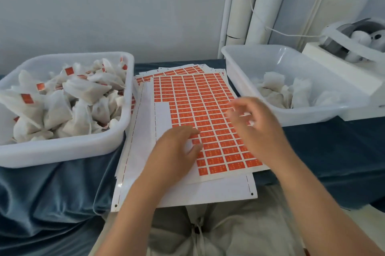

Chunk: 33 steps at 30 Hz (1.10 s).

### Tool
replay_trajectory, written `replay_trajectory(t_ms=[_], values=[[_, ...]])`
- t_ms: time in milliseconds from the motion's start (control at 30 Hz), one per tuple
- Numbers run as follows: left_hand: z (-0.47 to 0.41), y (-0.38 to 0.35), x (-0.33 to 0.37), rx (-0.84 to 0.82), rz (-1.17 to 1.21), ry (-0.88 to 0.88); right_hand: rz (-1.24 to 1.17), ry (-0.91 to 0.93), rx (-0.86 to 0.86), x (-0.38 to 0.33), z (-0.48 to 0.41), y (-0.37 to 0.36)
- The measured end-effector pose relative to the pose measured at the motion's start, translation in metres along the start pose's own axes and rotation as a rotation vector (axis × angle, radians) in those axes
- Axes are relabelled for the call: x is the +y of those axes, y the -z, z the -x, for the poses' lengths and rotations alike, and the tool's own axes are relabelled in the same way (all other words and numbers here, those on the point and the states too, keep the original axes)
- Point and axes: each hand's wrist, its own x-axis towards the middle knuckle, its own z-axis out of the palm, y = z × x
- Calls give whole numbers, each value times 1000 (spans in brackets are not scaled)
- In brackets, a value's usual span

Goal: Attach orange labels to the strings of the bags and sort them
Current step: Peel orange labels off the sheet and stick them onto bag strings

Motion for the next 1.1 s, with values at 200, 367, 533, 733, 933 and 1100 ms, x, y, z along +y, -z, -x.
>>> replay_trajectory(t_ms=[200, 367, 533, 733, 933, 1100], values=[[3, -9, -22, 28, -84, -22, 212, -111, 272, 42, -56, 72], [8, -9, -24, 75, -56, 5, 706, -568, -176, 80, -111, 102], [14, -8, -21, 71, -54, 22, 711, -650, -129, 97, -132, 106], [17, -8, -22, 52, -34, 54, 560, -402, 270, 108, -105, 122], [16, -10, -18, 45, -28, 77, 209, -298, 385, 90, -92, 129], [18, -9, -16, 31, -16, 90, 193, -200, 291, 83, -91, 126]])
